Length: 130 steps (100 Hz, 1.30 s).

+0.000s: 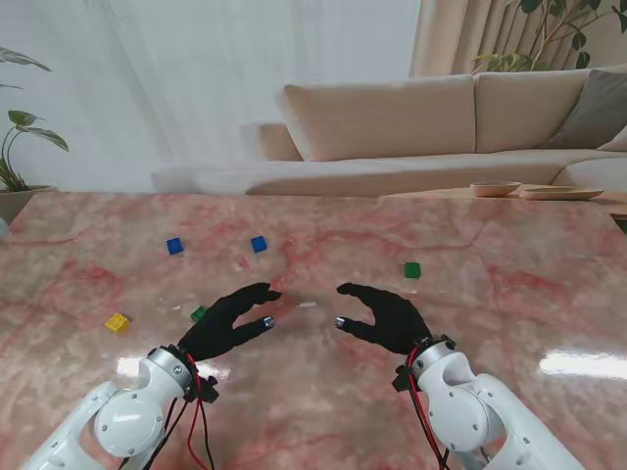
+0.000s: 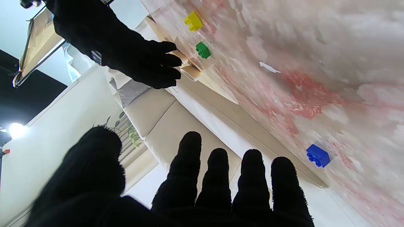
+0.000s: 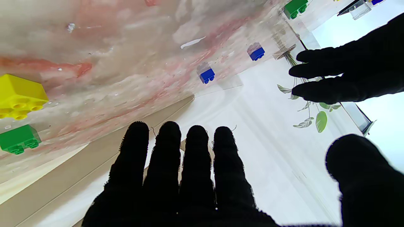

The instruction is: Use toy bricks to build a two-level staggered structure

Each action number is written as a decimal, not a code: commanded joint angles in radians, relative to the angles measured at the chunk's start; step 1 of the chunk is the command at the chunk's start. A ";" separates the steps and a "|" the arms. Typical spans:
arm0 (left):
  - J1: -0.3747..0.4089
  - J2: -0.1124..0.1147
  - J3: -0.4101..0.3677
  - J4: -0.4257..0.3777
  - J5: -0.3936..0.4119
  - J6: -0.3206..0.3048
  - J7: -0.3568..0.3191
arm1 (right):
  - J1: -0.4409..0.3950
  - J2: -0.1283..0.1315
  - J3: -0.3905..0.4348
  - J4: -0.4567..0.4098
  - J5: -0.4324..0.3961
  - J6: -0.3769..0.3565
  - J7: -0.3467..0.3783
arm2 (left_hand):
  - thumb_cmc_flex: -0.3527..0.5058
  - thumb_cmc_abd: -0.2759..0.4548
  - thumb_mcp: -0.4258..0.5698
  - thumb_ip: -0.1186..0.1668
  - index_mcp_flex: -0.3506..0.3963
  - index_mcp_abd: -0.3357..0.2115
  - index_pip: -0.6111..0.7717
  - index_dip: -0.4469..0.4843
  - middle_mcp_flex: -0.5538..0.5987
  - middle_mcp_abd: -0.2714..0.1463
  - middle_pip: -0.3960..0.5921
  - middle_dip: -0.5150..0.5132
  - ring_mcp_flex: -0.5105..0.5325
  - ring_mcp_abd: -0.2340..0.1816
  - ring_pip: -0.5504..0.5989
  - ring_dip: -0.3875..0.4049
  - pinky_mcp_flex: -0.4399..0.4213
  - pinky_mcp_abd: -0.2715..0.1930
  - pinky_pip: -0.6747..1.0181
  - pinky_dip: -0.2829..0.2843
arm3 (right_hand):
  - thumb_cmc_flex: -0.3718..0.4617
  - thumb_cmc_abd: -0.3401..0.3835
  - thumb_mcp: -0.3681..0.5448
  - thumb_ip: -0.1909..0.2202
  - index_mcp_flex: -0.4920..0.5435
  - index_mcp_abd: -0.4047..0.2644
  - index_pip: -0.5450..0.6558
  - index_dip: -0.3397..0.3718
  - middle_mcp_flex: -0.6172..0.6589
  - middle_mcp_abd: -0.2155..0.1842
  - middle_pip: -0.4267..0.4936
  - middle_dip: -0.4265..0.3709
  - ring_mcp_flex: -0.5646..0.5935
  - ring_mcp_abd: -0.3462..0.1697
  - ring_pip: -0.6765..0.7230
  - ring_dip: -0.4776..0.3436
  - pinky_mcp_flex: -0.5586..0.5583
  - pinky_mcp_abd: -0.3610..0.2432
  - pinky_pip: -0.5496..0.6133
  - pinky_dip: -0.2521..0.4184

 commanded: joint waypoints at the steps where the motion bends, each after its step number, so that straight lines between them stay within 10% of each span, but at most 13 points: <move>1: -0.001 0.012 -0.014 -0.007 0.007 0.006 -0.013 | -0.007 -0.002 -0.004 0.001 0.003 0.011 0.012 | -0.008 0.006 -0.028 0.012 -0.008 0.000 -0.011 -0.011 0.017 -0.023 -0.005 -0.009 0.004 -0.056 -0.014 -0.009 -0.002 -0.017 -0.003 -0.003 | 0.014 0.019 -0.024 0.036 -0.014 -0.023 0.009 -0.006 -0.011 -0.008 0.004 -0.015 -0.026 0.002 -0.002 -0.018 -0.010 0.001 0.013 -0.012; 70: -0.235 0.092 -0.148 0.099 0.152 0.060 -0.384 | 0.020 0.000 -0.016 0.025 0.008 0.025 0.027 | -0.011 -0.149 0.144 -0.025 -0.026 -0.014 0.009 -0.007 0.014 -0.041 0.000 -0.003 0.012 -0.064 -0.012 -0.005 -0.005 -0.029 0.005 -0.002 | 0.038 0.021 -0.038 0.028 -0.003 -0.033 0.018 -0.001 0.002 -0.015 0.008 -0.004 -0.013 -0.006 0.002 -0.009 -0.005 0.005 0.026 0.000; 130: -0.433 0.140 -0.015 0.310 0.274 -0.012 -0.558 | 0.018 0.001 -0.013 0.039 0.038 0.042 0.052 | 0.093 -0.531 0.827 -0.113 -0.078 -0.140 0.019 -0.005 -0.008 -0.077 0.059 0.094 -0.015 -0.019 0.048 0.105 -0.022 0.037 -0.018 0.119 | 0.053 0.018 -0.038 0.025 0.010 -0.039 0.026 0.000 0.024 -0.025 0.018 0.010 -0.001 -0.010 0.007 -0.002 -0.001 0.010 0.035 0.011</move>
